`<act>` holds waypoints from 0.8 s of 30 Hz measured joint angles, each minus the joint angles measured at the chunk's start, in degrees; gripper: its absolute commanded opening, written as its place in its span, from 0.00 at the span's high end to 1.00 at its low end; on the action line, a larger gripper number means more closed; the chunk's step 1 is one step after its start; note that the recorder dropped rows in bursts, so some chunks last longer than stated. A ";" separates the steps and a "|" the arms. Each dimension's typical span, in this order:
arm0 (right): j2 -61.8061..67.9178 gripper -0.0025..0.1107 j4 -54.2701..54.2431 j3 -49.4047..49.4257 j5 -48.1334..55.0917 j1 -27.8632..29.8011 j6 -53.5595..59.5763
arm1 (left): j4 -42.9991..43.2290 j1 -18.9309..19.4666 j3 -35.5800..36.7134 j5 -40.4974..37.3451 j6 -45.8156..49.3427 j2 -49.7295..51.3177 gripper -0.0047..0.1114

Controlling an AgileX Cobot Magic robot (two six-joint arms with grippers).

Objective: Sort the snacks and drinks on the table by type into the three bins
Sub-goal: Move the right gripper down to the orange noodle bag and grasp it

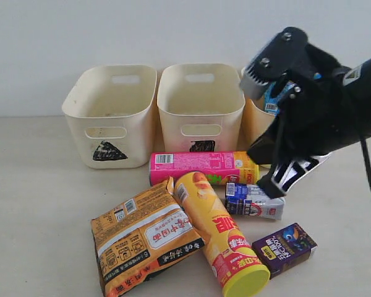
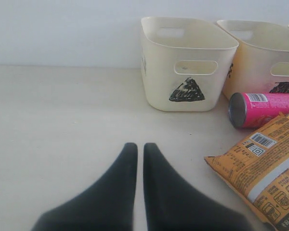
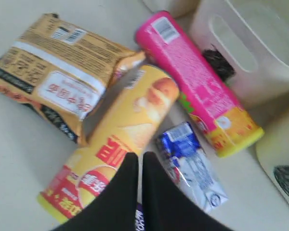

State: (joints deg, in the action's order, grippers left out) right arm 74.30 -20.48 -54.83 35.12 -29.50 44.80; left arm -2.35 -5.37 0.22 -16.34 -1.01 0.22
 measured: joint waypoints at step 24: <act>19.41 0.38 15.73 0.12 -10.60 -24.83 18.55 | 0.00 0.00 0.00 0.00 0.00 0.00 0.93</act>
State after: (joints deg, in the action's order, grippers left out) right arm 93.70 -4.75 -54.71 24.52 -54.33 63.36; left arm -2.35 -5.37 0.22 -16.34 -1.01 0.22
